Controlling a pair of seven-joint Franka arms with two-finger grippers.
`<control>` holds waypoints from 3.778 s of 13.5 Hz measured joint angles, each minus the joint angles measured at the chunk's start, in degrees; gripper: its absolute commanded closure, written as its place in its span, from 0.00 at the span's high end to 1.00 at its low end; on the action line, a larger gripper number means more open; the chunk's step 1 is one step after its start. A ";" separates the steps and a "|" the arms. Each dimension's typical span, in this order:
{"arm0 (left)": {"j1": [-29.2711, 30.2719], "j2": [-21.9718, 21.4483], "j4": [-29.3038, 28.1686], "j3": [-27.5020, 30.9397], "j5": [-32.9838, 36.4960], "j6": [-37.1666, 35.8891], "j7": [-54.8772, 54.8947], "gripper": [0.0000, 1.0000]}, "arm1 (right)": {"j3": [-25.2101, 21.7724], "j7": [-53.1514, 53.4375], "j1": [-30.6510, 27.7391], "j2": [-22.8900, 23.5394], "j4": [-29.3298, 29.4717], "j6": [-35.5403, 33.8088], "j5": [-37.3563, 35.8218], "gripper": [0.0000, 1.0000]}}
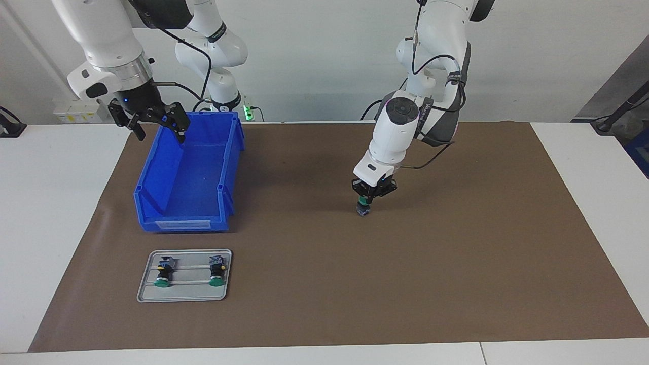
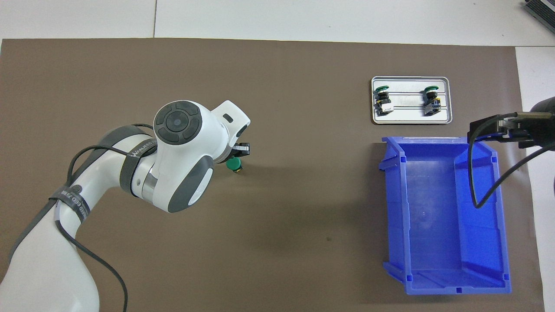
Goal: Place and press button with both arms
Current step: 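Bring the closed left gripper over the button and press its top, then draw the left gripper back to rest while the right gripper reaches the button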
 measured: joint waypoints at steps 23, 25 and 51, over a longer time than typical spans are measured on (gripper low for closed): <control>-0.02 0.37 -1.67 0.04 1.38 1.93 0.02 0.00 | 0.40 0.00 0.10 -0.22 0.25 0.00 0.00 1.00; -0.02 0.64 -0.94 0.04 1.39 0.96 0.02 0.00 | 0.52 0.00 0.43 -0.23 0.39 0.00 0.02 0.99; 20.00 -15.25 16.44 2.22 1.36 -33.14 14.92 1.00 | 0.97 24.12 25.79 11.75 2.00 14.90 -0.04 0.97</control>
